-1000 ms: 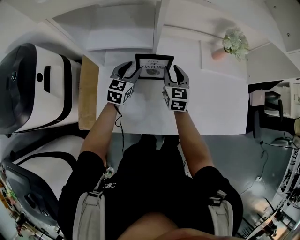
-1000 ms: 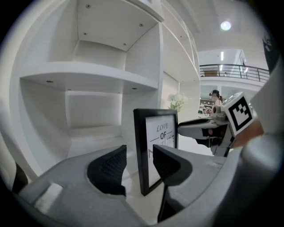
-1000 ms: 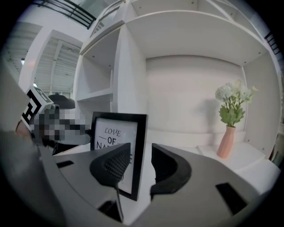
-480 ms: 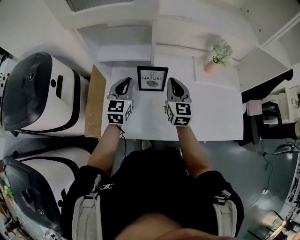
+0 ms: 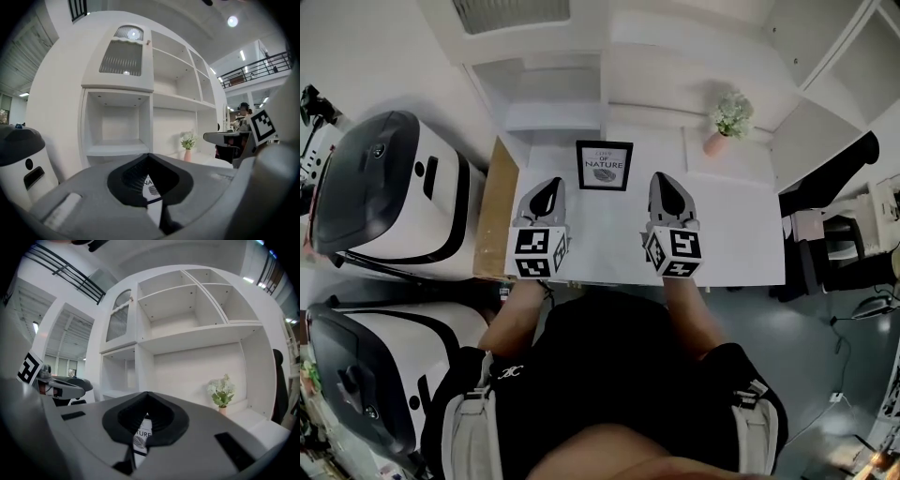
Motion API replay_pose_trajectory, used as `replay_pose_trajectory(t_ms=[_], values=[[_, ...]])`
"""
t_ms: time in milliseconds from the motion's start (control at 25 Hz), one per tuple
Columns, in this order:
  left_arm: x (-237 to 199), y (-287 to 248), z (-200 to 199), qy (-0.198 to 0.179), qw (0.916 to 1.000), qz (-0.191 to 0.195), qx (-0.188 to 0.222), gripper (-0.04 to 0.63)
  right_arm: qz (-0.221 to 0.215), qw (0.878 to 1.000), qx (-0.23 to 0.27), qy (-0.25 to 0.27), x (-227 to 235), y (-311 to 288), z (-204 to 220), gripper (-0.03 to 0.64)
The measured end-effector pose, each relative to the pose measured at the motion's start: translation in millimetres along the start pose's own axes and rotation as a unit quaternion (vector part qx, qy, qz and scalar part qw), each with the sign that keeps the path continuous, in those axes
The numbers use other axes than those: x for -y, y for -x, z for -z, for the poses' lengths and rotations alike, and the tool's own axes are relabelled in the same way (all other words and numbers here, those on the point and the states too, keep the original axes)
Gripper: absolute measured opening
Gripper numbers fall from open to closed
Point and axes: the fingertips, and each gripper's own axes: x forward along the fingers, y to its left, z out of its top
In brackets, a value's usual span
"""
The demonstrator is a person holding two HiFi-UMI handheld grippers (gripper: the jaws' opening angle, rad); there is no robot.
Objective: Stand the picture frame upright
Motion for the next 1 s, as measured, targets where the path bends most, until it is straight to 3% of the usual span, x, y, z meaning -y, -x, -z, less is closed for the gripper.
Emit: replay_pose_trajectory(t_ms=[1000], values=[[31, 30, -14, 0.004, 0.9996, 0.013, 0.024, 0.017, -0.011, 1.000, -0.002, 0.006, -9, 35, -1, 0.000]])
